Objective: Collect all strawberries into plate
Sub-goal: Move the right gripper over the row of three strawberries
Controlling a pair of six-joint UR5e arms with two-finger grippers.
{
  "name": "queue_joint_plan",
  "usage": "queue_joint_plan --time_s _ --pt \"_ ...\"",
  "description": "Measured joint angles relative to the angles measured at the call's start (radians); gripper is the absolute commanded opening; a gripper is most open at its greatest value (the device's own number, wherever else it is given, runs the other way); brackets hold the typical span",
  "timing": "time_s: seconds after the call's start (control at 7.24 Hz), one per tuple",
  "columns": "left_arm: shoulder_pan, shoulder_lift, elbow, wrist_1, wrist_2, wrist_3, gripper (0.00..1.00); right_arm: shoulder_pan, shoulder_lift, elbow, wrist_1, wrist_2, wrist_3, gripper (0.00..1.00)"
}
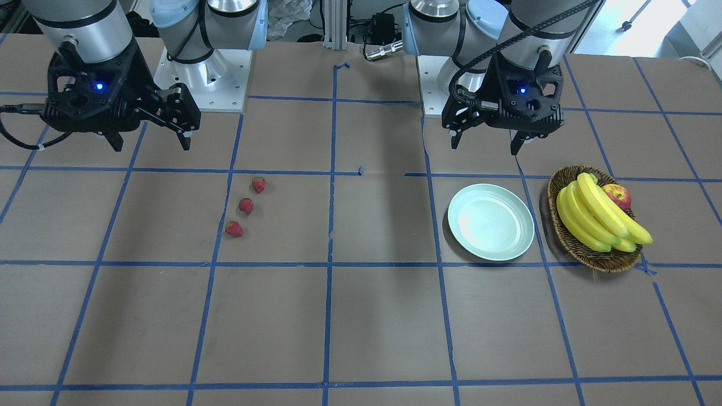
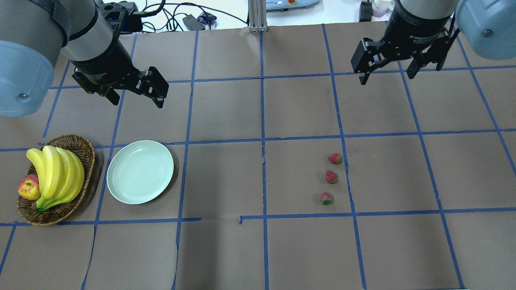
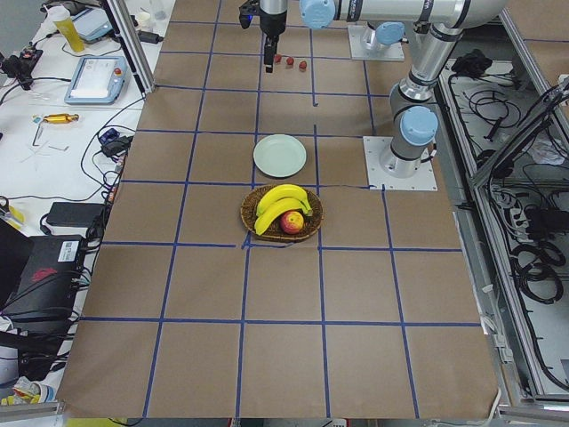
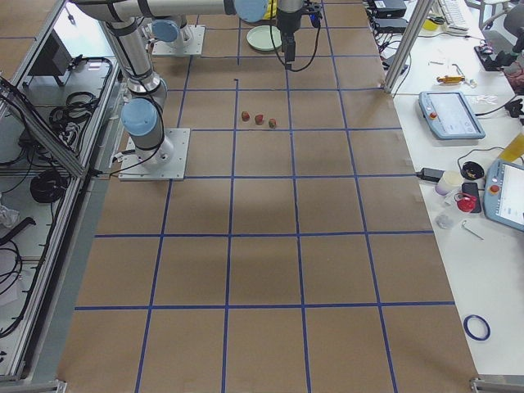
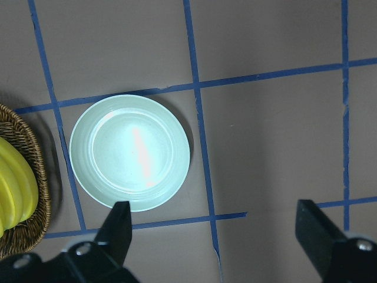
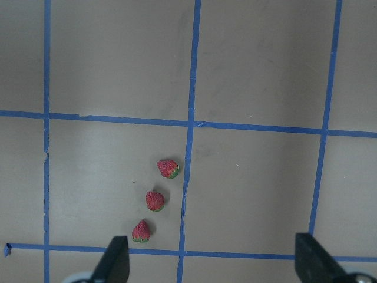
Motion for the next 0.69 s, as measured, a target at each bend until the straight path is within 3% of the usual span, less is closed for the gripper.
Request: queue_joint_plan --time_s 0.69 --pt "0.001 -0.003 0.006 0.007 -0.062 -0.032 1.00 0.001 -0.001 0.002 0.000 0.002 0.000 1.00"
